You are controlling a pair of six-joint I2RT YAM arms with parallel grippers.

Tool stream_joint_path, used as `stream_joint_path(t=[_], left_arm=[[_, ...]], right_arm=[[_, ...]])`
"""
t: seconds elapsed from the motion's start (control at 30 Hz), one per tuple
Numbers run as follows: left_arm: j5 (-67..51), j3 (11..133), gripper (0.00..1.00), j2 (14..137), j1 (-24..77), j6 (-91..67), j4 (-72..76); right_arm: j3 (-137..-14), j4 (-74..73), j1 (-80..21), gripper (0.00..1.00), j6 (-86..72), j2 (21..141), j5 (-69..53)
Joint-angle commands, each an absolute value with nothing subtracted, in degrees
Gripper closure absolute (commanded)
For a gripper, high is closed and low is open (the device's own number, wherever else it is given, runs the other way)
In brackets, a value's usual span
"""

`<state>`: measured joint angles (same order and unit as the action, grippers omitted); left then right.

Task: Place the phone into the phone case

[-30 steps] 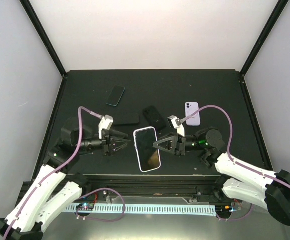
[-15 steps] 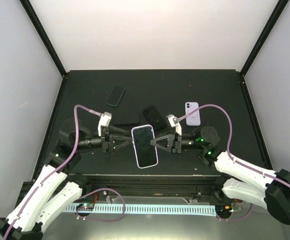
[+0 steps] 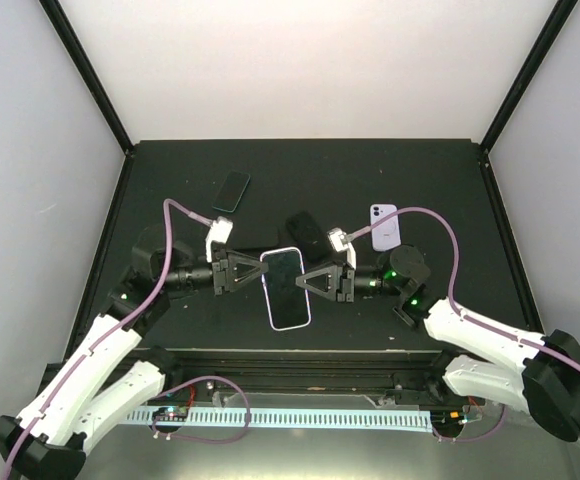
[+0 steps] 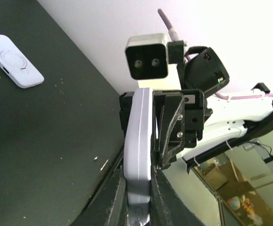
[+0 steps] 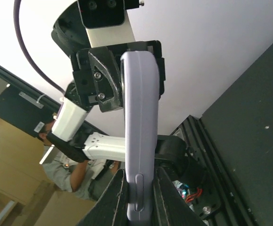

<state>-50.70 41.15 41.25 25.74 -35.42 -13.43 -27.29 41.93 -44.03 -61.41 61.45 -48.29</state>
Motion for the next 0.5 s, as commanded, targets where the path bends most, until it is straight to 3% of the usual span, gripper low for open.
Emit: stream_joint_path(t=[0.0,0.47], left_arm=[[-45.4,44.9,0.97,42.2,25.9,-33.4,-17.3],[-40.7,47.4,0.98,43.5,26.0,-34.1,-24.4]], right_arm=[[-30.4,42.8,-44.5,0.99,-58.4,60.5,-47.6],[-31.5,38.6,-44.7,0.99,-56.5,60.2,-45.1]])
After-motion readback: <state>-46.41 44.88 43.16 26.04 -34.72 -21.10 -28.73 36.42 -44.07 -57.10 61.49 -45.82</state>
